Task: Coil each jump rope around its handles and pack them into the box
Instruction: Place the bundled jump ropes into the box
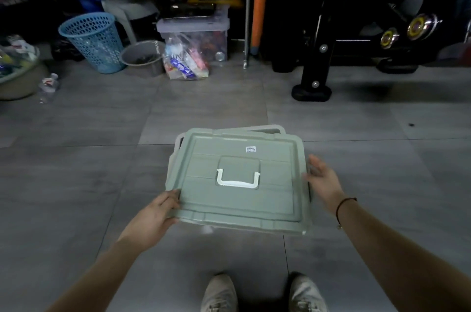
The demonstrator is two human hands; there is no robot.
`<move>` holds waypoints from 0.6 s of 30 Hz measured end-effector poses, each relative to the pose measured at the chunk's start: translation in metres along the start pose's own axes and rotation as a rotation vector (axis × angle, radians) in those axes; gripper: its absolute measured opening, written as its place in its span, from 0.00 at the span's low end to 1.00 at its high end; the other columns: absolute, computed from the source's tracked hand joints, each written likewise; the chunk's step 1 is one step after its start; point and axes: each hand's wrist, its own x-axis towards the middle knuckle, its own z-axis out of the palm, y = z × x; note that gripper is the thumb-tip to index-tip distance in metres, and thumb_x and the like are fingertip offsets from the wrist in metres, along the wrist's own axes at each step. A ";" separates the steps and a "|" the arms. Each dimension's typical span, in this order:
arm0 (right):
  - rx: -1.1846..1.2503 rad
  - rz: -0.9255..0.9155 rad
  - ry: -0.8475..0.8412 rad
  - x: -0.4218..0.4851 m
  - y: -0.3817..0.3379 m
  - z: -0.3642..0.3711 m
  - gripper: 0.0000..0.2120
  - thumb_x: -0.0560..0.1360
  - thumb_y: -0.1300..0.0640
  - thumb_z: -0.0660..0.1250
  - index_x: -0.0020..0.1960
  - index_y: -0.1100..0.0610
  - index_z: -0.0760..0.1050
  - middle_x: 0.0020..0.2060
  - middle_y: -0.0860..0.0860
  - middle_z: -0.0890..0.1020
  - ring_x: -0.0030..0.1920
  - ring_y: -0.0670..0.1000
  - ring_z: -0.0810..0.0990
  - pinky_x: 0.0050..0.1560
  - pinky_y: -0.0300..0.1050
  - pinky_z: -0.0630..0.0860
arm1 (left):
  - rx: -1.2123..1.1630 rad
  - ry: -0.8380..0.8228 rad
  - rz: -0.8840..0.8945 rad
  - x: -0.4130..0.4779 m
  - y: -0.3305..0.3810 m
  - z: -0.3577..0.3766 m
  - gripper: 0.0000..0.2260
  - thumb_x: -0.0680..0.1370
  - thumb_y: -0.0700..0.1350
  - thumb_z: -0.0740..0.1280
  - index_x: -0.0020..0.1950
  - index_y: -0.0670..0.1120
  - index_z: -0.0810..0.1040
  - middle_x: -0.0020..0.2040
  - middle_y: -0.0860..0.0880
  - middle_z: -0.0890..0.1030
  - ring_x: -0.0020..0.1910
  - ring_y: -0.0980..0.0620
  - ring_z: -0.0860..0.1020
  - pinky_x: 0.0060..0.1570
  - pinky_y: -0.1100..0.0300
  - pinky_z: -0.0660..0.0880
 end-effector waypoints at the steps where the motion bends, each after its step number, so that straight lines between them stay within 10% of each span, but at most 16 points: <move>1: 0.070 -0.010 0.010 0.003 -0.008 0.002 0.27 0.75 0.69 0.64 0.73 0.59 0.64 0.68 0.53 0.71 0.68 0.53 0.70 0.69 0.46 0.65 | 0.001 0.023 -0.029 -0.002 0.000 0.000 0.12 0.71 0.40 0.74 0.51 0.46 0.75 0.63 0.50 0.74 0.64 0.49 0.74 0.60 0.61 0.71; 4: 0.096 -0.049 -0.031 0.017 -0.036 0.009 0.23 0.77 0.65 0.63 0.72 0.59 0.66 0.68 0.53 0.72 0.66 0.50 0.71 0.63 0.41 0.66 | 0.030 0.064 -0.107 0.001 0.005 0.001 0.11 0.71 0.40 0.74 0.51 0.44 0.77 0.63 0.46 0.75 0.63 0.46 0.75 0.60 0.60 0.69; 9: -0.609 -0.153 -0.280 0.019 -0.014 0.016 0.32 0.79 0.61 0.61 0.77 0.56 0.49 0.77 0.52 0.54 0.75 0.52 0.55 0.71 0.40 0.52 | 0.038 -0.053 -0.179 0.026 0.019 0.000 0.11 0.72 0.41 0.73 0.52 0.41 0.77 0.63 0.44 0.74 0.63 0.45 0.75 0.60 0.60 0.69; 14: -0.590 -0.205 -0.264 0.008 0.015 0.023 0.33 0.80 0.63 0.57 0.77 0.56 0.42 0.78 0.50 0.45 0.77 0.48 0.46 0.68 0.35 0.44 | 0.081 -0.048 -0.149 0.027 0.021 -0.014 0.18 0.69 0.60 0.59 0.42 0.48 0.79 0.48 0.54 0.76 0.42 0.52 0.80 0.43 0.59 0.77; 18: -0.616 -0.196 -0.300 0.007 0.024 0.018 0.32 0.81 0.58 0.57 0.78 0.54 0.42 0.77 0.49 0.45 0.77 0.48 0.47 0.70 0.38 0.46 | 0.129 -0.064 -0.222 0.032 0.026 -0.008 0.14 0.76 0.55 0.61 0.45 0.49 0.81 0.48 0.54 0.76 0.44 0.49 0.80 0.42 0.56 0.76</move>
